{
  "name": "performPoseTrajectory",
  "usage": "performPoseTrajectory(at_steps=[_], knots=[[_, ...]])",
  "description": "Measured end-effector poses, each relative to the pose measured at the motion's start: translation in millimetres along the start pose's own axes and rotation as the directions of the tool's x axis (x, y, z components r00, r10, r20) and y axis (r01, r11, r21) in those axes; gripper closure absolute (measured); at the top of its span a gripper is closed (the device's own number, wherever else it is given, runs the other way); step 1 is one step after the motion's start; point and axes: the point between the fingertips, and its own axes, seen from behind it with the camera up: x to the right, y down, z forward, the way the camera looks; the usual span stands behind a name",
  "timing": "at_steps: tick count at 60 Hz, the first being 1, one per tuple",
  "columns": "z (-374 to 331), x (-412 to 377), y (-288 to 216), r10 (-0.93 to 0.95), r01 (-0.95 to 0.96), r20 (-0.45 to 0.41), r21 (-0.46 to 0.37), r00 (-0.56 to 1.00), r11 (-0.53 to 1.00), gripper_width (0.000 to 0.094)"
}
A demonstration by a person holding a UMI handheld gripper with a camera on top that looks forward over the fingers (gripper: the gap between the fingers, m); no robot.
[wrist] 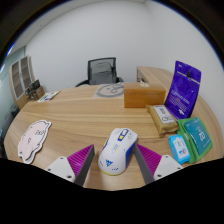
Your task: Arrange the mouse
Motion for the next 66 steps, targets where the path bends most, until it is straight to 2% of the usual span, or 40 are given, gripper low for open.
performPoseTrajectory(at_steps=[5,9,11,18,24,28,34,40,45,49,57,61,66], knots=[[4,0,-13,-0.059,0.059,-0.018,-0.002,0.998,0.998,0.0122],[19,-2,-11,-0.078,0.078,-0.037,0.0,0.996,0.997,0.024],[19,-3,-14,-0.067,0.068,-0.047,0.005,0.997,0.998,0.0364],[25,-2,-15,-0.043,0.045,-0.059,0.023,0.997,0.999,0.0472],[27,-2,-15,-0.025,0.024,-0.069,-0.011,0.997,1.0,0.057],[24,-22,-25,-0.004,0.001,-0.078,-0.039,0.997,0.999,0.0577],[9,-80,-50,0.001,0.0,-0.038,0.014,0.999,1.0,0.0576],[11,-189,-73,0.034,-0.034,0.012,0.038,0.999,0.999,0.0576],[28,-262,-70,0.019,-0.02,0.034,0.03,0.999,0.999,0.0575],[46,-319,-63,0.009,-0.009,0.025,0.012,1.0,1.0,0.0578],[74,-371,-30,0.064,-0.066,-0.04,-0.051,0.997,0.997,0.0579],[70,-366,-16,0.065,-0.07,-0.064,-0.084,0.996,0.994,0.0576],[80,-380,-14,0.032,-0.039,-0.105,-0.067,0.994,0.997,0.0566]])
